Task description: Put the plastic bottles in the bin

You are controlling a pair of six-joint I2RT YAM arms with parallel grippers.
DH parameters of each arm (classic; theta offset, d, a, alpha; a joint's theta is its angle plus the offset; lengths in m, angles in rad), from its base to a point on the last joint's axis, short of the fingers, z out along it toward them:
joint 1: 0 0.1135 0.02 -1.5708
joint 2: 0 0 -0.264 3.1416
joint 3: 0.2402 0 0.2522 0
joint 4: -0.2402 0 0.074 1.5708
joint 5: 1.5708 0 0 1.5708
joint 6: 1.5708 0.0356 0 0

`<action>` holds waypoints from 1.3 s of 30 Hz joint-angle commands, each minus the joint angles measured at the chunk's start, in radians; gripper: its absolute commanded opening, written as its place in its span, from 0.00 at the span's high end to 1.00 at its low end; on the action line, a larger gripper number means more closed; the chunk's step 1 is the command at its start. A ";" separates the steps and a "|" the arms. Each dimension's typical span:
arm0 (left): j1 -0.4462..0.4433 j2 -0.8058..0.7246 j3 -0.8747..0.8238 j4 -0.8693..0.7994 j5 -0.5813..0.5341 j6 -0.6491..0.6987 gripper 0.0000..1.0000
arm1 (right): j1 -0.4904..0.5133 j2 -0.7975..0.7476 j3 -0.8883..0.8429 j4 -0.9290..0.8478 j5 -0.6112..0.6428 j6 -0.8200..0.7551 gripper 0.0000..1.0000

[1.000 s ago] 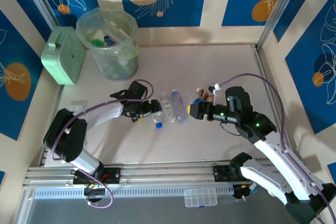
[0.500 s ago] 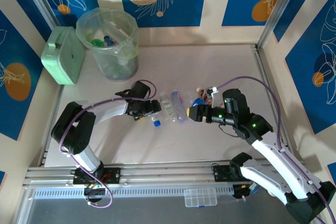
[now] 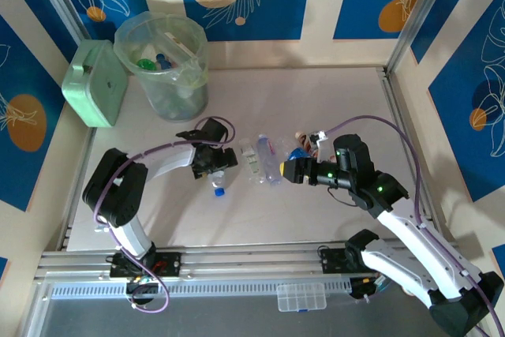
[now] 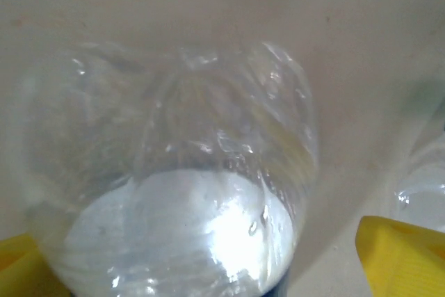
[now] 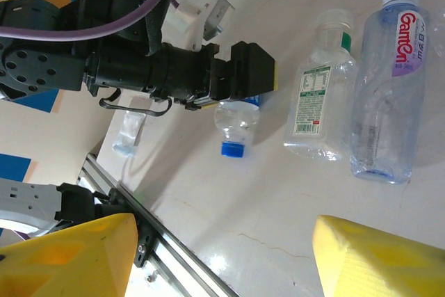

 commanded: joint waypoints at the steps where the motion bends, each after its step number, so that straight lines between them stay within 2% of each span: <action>1: 0.011 0.021 0.034 -0.064 -0.045 0.008 0.07 | 0.008 -0.010 -0.018 0.023 -0.022 0.005 0.32; 11: 0.011 0.025 0.011 -0.070 -0.050 0.009 0.33 | 0.008 -0.007 -0.029 0.032 -0.022 0.006 0.32; 16: 0.011 0.012 0.009 -0.086 -0.021 0.024 0.33 | 0.008 -0.006 -0.029 0.030 -0.021 0.004 0.32; 19: 0.011 0.018 0.030 -0.125 -0.010 0.027 0.27 | 0.008 -0.003 -0.032 0.036 -0.029 0.007 0.32; 21: 0.012 0.021 0.041 -0.146 -0.022 0.033 0.26 | 0.008 0.001 -0.030 0.040 -0.031 0.008 0.32; 24: 0.012 0.020 0.051 -0.168 -0.041 0.042 0.31 | 0.008 0.004 -0.030 0.046 -0.036 0.012 0.32; 29: 0.013 0.030 0.066 -0.188 -0.055 0.045 0.46 | 0.011 0.006 -0.032 0.051 -0.056 0.017 0.32; 35: 0.012 0.009 0.085 -0.210 -0.057 0.054 0.48 | 0.013 -0.013 -0.016 0.024 -0.045 0.009 0.32; 39: 0.011 -0.065 0.106 -0.237 -0.069 0.082 0.48 | 0.013 -0.030 -0.001 0.001 -0.033 0.000 0.32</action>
